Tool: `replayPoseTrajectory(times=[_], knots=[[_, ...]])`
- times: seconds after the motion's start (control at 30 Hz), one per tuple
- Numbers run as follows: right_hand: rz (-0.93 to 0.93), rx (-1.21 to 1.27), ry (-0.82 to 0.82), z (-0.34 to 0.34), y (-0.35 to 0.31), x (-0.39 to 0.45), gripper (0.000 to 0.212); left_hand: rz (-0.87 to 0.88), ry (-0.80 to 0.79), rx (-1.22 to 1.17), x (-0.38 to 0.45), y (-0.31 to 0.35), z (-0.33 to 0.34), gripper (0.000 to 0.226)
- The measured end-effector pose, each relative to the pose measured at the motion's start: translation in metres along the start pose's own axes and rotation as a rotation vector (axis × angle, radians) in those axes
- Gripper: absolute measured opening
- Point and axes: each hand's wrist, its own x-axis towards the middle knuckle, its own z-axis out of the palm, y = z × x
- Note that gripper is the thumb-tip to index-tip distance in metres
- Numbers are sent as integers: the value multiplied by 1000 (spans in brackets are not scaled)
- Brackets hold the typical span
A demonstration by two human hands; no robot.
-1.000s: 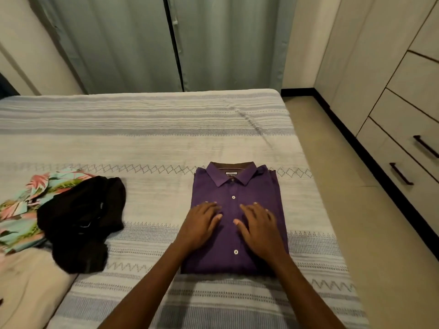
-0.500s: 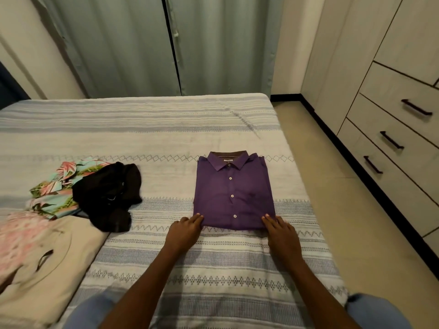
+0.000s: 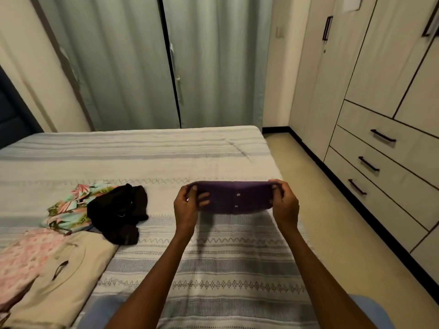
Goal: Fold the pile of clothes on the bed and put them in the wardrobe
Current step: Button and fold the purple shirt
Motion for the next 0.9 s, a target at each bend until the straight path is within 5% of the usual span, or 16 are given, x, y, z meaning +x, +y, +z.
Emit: replayPoseTrajectory(times=[0.33, 0.6, 0.9], knots=[[-198, -94, 210, -65, -104, 21, 20, 154, 124, -27, -17, 124, 11, 22], [149, -421, -231, -40, -79, 42, 30, -182, 120, 129, 17, 64, 0, 25], [248, -216, -451, 13, 24, 14, 18, -460, 43, 113, 17, -44, -32, 28]])
